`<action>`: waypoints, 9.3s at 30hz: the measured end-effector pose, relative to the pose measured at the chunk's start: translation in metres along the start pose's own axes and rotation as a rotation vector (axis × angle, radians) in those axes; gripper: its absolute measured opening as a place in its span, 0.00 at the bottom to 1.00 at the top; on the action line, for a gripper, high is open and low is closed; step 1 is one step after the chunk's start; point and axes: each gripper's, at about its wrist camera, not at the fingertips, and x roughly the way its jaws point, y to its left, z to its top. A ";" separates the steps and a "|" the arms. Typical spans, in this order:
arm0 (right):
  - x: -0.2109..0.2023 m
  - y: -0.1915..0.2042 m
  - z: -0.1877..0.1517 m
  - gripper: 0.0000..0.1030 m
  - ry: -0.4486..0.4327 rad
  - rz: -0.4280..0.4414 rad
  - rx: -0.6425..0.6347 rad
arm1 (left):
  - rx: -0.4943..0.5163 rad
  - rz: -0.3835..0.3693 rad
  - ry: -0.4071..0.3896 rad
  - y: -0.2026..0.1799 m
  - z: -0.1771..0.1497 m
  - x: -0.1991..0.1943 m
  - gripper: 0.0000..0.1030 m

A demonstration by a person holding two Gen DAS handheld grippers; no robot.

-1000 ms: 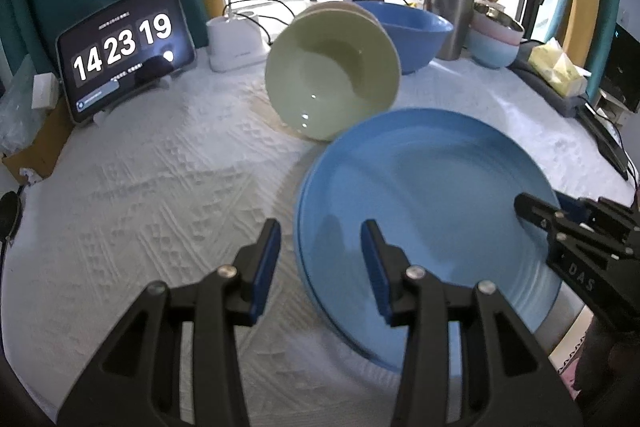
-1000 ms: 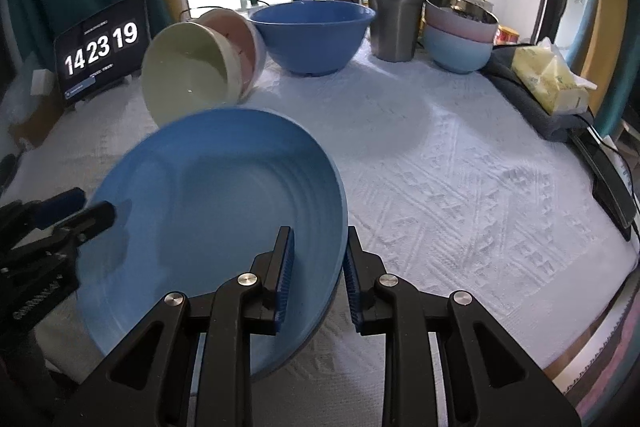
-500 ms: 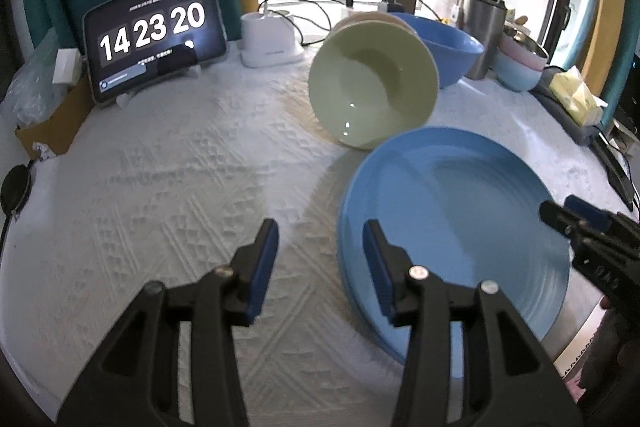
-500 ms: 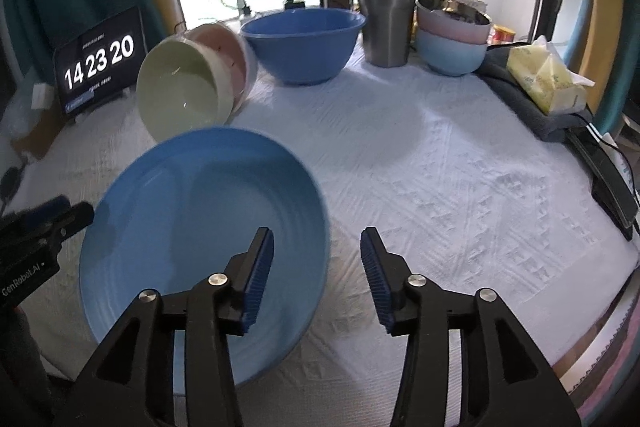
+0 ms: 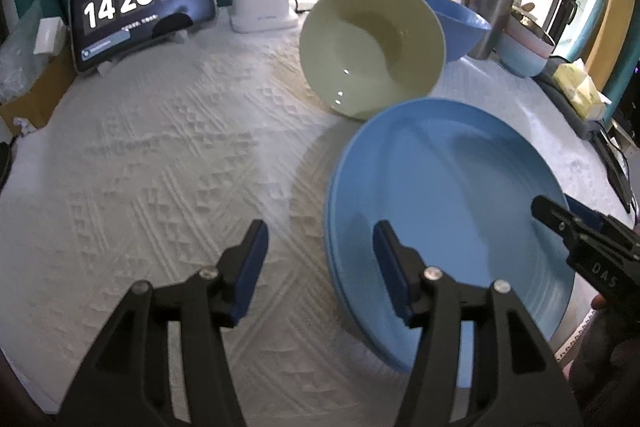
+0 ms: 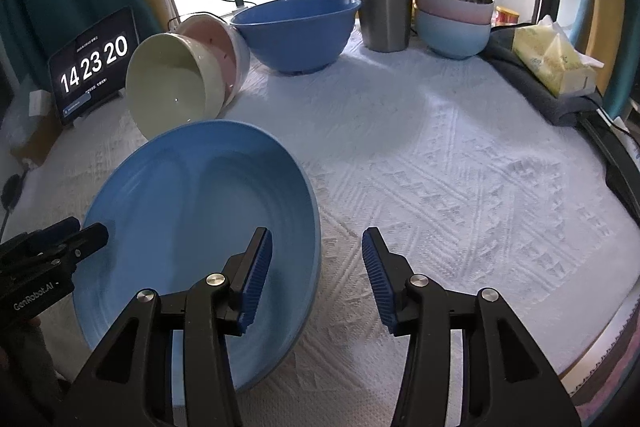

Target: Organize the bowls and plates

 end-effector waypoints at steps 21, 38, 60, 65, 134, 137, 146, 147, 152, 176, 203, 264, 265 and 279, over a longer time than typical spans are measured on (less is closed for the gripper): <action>0.016 0.000 0.001 0.48 0.047 0.175 0.059 | 0.024 -0.080 -0.017 -0.021 0.000 0.009 0.54; 0.013 0.001 0.000 0.49 0.053 0.161 0.081 | 0.029 -0.082 -0.015 -0.021 -0.001 0.004 0.52; -0.001 0.026 0.000 0.49 0.040 0.149 0.039 | -0.007 -0.096 -0.037 0.005 -0.006 -0.015 0.52; -0.002 0.039 0.002 0.49 0.042 0.153 0.018 | -0.028 -0.095 -0.045 0.018 -0.008 -0.018 0.52; 0.079 0.264 0.045 0.49 0.085 0.302 -0.268 | -0.287 0.098 -0.103 0.227 0.013 -0.015 0.52; 0.084 0.266 0.046 0.49 0.093 0.300 -0.267 | -0.284 0.103 -0.100 0.228 0.014 -0.012 0.52; 0.091 0.269 0.047 0.49 0.083 0.276 -0.282 | -0.253 0.150 -0.104 0.222 0.018 -0.008 0.52; 0.092 0.269 0.047 0.49 0.083 0.276 -0.283 | -0.259 0.147 -0.101 0.223 0.018 -0.008 0.52; 0.090 0.269 0.047 0.49 0.080 0.275 -0.304 | -0.296 0.125 -0.108 0.227 0.019 -0.018 0.53; 0.036 0.213 0.040 0.49 -0.017 0.231 -0.260 | -0.268 0.107 -0.233 0.183 0.016 -0.083 0.54; -0.018 0.054 0.036 0.49 -0.128 0.174 -0.095 | -0.079 0.024 -0.252 0.027 0.030 -0.096 0.54; 0.128 -0.061 0.183 0.34 -0.113 0.170 0.106 | 0.056 -0.052 -0.248 -0.110 0.159 0.028 0.54; 0.132 -0.058 0.182 0.25 -0.099 0.154 0.091 | 0.057 -0.054 -0.247 -0.111 0.159 0.029 0.54; 0.107 -0.100 0.155 0.11 -0.113 0.066 0.088 | 0.115 -0.074 -0.241 -0.148 0.155 0.033 0.54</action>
